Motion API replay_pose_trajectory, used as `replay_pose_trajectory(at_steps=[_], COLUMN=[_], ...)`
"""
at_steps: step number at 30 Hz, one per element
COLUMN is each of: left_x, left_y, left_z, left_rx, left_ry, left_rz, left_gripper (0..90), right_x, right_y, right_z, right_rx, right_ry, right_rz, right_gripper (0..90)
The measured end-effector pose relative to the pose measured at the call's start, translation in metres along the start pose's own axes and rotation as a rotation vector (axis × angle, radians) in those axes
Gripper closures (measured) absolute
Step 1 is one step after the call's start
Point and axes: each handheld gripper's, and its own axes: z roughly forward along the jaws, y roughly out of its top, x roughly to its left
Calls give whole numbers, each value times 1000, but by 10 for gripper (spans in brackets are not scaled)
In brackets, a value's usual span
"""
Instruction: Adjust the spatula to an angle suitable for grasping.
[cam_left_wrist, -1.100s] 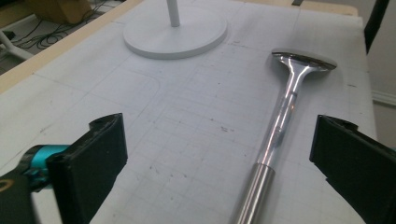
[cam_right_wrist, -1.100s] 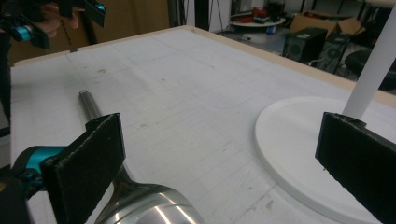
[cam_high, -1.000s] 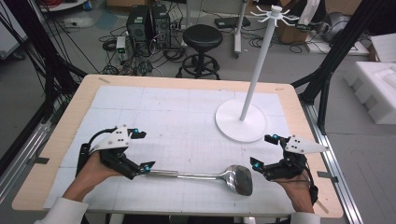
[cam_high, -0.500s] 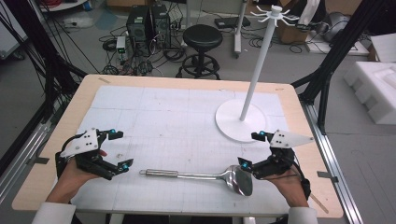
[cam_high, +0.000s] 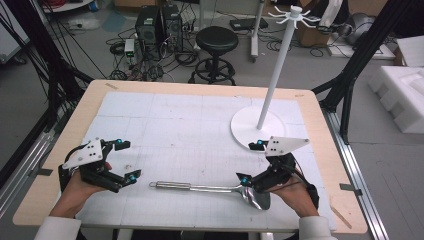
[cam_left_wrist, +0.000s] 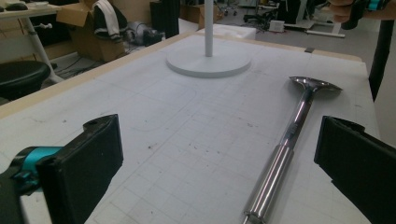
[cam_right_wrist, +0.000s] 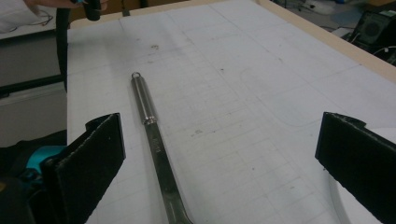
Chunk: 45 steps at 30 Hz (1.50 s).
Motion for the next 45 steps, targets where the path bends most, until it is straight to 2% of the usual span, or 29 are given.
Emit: replay_pose_trajectory(at_steps=[7,17,19,28,34,40,43,44,45], left_x=[3,3,3,4,3,4,3,3,3], left_y=[-1,0,0,-1,-1,-1,-1,-1,-1], left_z=[-1,-2,-2,-2,-1,-2,-2,-1,-1], left_rx=[5,-9,-4,2,7,5,7,8,10], left_ry=[8,-2,9,10,12,15,13,14,11], left_rz=[-8,-20,-17,-16,-15,-15,-13,-11,-8], left_gripper=[17,17,17,17,17,17,17,17,17], right_x=[0,6,8,14,20,25,27,29,30], right_y=[11,13,13,12,9,5,3,2,2], right_z=[10,50,58,86,101,114,117,121,123], right_rx=[46,194,218,288,357,430,446,472,475], right_ry=[43,94,106,129,175,173,178,180,181], right_rz=[-30,-82,-97,-142,-161,-187,-183,-193,-204], right_gripper=[5,4,5,5,5,5,16,83,84])
